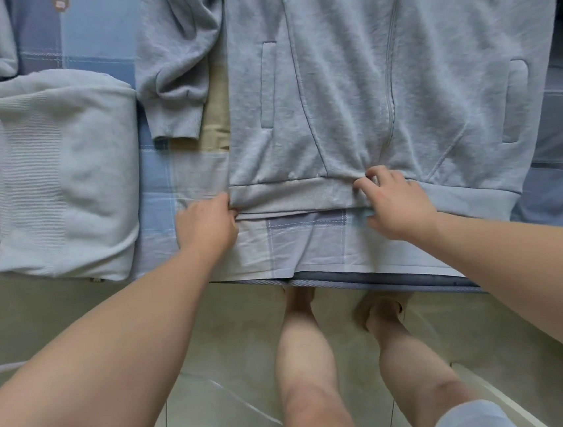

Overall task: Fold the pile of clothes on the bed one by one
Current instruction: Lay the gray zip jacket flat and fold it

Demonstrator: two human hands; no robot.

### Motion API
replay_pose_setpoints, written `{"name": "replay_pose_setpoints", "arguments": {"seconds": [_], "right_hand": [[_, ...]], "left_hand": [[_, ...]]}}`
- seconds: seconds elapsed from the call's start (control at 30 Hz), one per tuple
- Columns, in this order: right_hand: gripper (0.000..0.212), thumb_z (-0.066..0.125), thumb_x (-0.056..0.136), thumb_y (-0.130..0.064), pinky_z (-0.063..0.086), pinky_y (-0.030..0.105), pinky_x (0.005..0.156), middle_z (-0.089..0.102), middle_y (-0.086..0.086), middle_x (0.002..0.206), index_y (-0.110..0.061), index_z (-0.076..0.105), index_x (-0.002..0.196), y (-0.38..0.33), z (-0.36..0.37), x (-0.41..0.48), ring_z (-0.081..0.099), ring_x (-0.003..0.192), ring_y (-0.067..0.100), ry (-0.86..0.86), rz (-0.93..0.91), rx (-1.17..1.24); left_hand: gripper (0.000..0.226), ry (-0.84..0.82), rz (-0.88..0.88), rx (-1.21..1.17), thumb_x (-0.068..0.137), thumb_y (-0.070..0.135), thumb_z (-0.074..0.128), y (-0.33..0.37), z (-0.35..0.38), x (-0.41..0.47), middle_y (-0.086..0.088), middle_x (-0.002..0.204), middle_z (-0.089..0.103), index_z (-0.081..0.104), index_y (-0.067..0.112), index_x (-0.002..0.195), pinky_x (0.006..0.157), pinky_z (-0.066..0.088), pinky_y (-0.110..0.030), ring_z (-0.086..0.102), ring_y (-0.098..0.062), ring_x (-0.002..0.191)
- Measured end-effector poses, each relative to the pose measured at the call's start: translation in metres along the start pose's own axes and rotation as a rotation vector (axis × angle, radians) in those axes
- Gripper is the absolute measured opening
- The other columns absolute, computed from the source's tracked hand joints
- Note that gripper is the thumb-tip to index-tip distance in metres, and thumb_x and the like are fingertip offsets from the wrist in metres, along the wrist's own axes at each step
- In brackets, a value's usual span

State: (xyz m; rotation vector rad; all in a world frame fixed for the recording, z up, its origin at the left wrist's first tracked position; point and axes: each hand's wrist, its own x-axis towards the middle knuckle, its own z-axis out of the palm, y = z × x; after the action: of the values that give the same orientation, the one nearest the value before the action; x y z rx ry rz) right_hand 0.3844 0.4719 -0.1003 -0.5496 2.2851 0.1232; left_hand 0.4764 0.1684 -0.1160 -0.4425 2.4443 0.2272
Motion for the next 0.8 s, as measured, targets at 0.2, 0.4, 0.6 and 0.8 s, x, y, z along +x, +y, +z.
{"name": "replay_pose_setpoints", "arguments": {"seconds": [0.2, 0.4, 0.6, 0.8], "right_hand": [[0.068, 0.073, 0.080, -0.022, 0.037, 0.050, 0.096, 0.035, 0.005, 0.142, -0.027, 0.039, 0.139, 0.008, 0.005, -0.005, 0.030, 0.133, 0.031, 0.093, 0.033, -0.087], [0.048, 0.066, 0.080, -0.008, 0.041, 0.047, 0.082, 0.045, 0.012, 0.128, -0.017, 0.046, 0.124, 0.030, 0.035, 0.001, 0.045, 0.112, 0.036, 0.211, 0.144, -0.104], [0.006, 0.053, 0.084, -0.004, 0.043, 0.045, 0.064, 0.055, 0.018, 0.086, -0.007, 0.053, 0.089, 0.046, 0.034, -0.010, 0.053, 0.077, 0.040, 0.303, -0.018, 0.121], [0.027, 0.052, 0.092, -0.010, 0.048, 0.045, 0.082, 0.059, 0.012, 0.116, -0.013, 0.061, 0.118, 0.037, 0.011, -0.049, 0.055, 0.103, 0.037, 0.111, -0.035, 0.175]], "left_hand": [[0.038, -0.036, -0.243, -0.498, 0.089, 0.032, 0.057, 0.040, -0.014, 0.002, -0.009, 0.125, 0.050, 0.043, 0.016, 0.121, 0.095, 0.043, -0.043, 0.050, -0.033, 0.115], [0.037, 0.096, -0.378, -0.878, 0.099, 0.042, 0.059, 0.065, -0.002, 0.018, -0.006, 0.108, 0.060, 0.055, 0.008, 0.114, 0.079, 0.035, -0.028, 0.053, -0.025, 0.098], [0.041, 0.149, -0.436, -0.739, 0.105, 0.032, 0.048, 0.052, 0.013, 0.010, -0.007, 0.094, 0.057, 0.051, -0.002, 0.128, 0.077, 0.033, -0.032, 0.054, -0.033, 0.100], [0.036, -0.073, -0.488, -0.641, 0.096, 0.018, 0.058, 0.039, -0.011, -0.017, -0.016, 0.129, 0.059, 0.049, 0.010, 0.130, 0.086, 0.042, -0.034, 0.058, -0.036, 0.112]]}}
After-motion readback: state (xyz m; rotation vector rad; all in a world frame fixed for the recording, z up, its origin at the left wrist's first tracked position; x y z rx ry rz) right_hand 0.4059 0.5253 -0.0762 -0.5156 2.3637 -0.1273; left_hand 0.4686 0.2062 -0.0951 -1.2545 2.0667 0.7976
